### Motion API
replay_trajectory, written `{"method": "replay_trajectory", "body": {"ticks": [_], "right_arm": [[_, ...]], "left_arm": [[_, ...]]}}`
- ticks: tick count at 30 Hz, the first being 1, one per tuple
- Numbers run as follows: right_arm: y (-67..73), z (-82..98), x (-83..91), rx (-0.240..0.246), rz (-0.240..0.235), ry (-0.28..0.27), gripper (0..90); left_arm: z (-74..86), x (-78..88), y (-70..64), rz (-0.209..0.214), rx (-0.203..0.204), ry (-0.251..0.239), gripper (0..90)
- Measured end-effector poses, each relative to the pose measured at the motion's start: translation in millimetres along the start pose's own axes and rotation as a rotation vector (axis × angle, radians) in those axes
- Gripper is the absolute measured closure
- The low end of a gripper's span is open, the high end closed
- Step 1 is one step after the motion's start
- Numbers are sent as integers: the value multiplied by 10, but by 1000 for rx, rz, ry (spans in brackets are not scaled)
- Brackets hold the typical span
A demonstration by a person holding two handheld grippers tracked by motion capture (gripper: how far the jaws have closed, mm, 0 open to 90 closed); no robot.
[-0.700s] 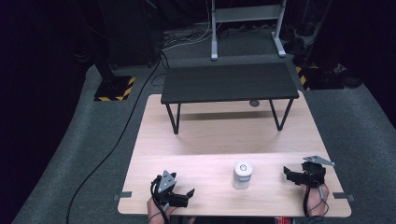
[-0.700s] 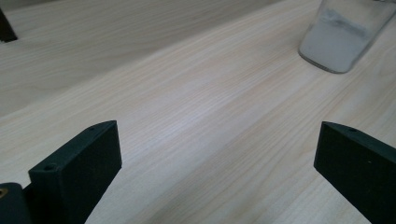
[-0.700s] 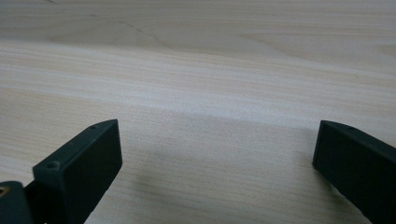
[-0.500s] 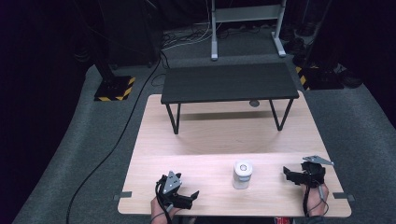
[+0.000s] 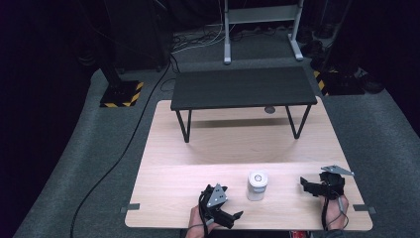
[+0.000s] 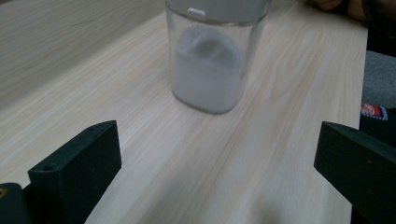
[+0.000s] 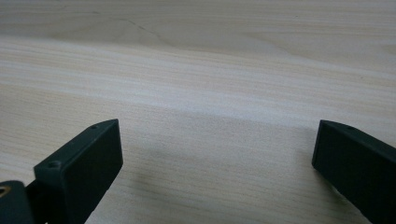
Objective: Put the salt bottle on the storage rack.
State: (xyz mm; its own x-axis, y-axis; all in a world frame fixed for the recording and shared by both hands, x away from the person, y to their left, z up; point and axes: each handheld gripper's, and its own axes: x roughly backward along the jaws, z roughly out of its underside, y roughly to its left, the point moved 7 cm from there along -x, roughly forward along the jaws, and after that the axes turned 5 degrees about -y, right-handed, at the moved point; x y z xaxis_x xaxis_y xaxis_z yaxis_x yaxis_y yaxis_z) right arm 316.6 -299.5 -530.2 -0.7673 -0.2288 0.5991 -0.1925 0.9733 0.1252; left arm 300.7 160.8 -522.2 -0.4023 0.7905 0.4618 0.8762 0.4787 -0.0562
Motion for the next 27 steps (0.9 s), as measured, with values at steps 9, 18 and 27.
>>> {"method": "replay_trajectory", "body": {"ticks": [9,18,27], "right_arm": [[-9,2,2,-3,-6,-2,4],[-21,5,3,-7,-16,-5,4],[-23,5,3,-5,-20,-5,5]], "left_arm": [[-142,-316,89,52,-8,-12,0],[-232,-518,147,82,-7,-16,0],[-294,-733,167,77,9,-1,205]]}}
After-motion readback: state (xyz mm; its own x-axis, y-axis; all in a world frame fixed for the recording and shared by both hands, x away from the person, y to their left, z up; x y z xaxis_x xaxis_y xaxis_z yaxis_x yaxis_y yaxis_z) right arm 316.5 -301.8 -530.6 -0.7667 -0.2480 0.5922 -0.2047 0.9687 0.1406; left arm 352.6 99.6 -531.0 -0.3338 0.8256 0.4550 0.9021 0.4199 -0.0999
